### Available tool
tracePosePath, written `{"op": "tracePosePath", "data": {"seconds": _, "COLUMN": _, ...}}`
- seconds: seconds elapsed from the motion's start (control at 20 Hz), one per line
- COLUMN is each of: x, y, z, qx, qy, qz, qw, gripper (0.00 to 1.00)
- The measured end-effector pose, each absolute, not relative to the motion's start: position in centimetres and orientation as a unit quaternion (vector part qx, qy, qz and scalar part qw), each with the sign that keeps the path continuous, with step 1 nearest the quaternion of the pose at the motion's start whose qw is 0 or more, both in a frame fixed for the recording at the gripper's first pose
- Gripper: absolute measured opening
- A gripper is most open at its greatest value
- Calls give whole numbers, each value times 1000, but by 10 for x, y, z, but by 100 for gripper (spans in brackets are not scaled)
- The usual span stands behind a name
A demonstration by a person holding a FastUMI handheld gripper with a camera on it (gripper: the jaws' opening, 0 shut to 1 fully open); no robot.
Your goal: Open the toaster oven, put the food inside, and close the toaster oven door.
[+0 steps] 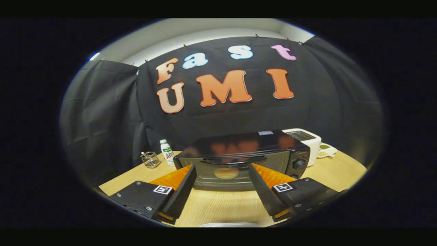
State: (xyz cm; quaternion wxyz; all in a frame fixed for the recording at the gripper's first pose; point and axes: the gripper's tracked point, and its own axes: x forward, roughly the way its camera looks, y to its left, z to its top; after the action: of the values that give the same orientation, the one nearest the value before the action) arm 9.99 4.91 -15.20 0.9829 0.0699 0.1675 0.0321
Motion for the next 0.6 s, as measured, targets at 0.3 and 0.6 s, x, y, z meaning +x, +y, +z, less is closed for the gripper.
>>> {"op": "tracePosePath", "data": {"seconds": 0.3, "x": 63, "y": 53, "z": -85, "qx": 40, "qy": 103, "qz": 49, "qw": 993, "gripper": 97}}
{"op": "tracePosePath", "data": {"seconds": 0.6, "x": 34, "y": 53, "z": -41, "qx": 24, "qy": 58, "qz": 34, "qw": 997, "gripper": 97}}
